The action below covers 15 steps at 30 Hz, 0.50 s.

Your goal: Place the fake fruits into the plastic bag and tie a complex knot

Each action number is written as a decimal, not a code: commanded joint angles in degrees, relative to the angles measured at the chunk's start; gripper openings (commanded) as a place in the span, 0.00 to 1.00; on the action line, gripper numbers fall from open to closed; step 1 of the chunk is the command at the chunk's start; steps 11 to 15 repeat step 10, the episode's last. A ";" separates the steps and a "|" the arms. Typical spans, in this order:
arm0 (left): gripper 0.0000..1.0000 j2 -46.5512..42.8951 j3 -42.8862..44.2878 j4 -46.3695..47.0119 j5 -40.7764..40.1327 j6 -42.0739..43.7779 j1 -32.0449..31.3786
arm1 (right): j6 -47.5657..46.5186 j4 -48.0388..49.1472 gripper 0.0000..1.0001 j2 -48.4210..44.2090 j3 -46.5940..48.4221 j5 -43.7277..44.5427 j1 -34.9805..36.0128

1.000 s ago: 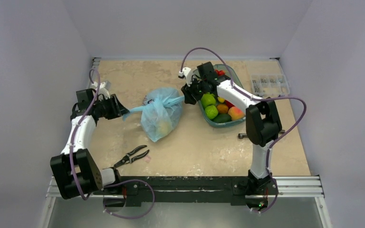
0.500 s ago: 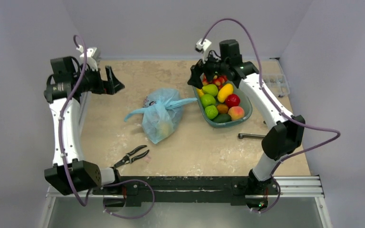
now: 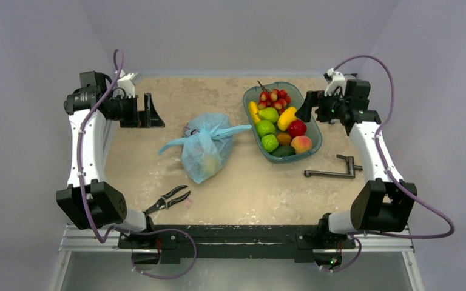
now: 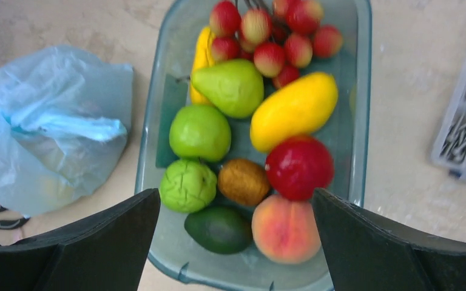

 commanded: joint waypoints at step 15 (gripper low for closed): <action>1.00 -5.99 -7.75 4.63 -6.44 -2.73 -0.09 | -0.68 1.45 0.99 -9.22 -8.60 1.42 0.30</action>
